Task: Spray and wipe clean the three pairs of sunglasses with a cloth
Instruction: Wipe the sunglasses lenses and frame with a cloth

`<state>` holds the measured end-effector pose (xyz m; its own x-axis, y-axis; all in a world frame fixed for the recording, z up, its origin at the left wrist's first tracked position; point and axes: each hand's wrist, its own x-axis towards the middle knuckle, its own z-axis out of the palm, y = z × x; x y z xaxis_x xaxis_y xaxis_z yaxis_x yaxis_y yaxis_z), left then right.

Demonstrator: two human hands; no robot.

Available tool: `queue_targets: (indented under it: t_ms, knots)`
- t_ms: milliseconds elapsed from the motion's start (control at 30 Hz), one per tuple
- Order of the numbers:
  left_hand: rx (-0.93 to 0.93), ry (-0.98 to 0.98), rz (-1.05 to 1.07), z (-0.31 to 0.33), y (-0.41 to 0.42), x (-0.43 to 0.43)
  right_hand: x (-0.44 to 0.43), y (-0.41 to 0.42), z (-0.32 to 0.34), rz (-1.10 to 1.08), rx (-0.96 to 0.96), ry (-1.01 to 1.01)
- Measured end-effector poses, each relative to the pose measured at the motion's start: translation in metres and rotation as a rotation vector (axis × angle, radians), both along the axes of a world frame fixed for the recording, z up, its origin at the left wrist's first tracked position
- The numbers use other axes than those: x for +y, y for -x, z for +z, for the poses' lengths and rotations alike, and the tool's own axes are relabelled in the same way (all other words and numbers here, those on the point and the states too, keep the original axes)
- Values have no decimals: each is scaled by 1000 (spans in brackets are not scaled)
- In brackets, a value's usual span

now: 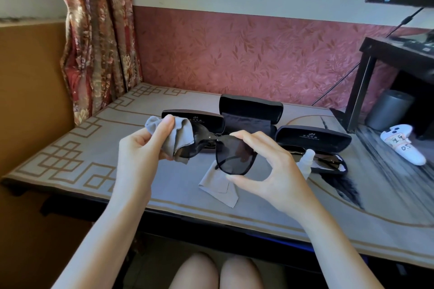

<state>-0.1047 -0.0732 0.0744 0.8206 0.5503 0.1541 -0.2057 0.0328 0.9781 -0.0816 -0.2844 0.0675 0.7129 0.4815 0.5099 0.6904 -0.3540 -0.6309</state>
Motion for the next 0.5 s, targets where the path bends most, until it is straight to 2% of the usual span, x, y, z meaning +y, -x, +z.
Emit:
queue_targets:
  t_ms: [133,333,433,500]
  knots:
    - [-9,-1,15,-1,0,-4,0,3,1,-19,-17,6]
    - [-14,-74,-152,-5,10,-13,1,6,3,-62,-36,-30]
    - [-48,-62,-156,-9,14,-18,2,7,3,-111,-93,3]
    - [-53,-42,-159,-11,15,-22,1,7,2,-97,-62,-1]
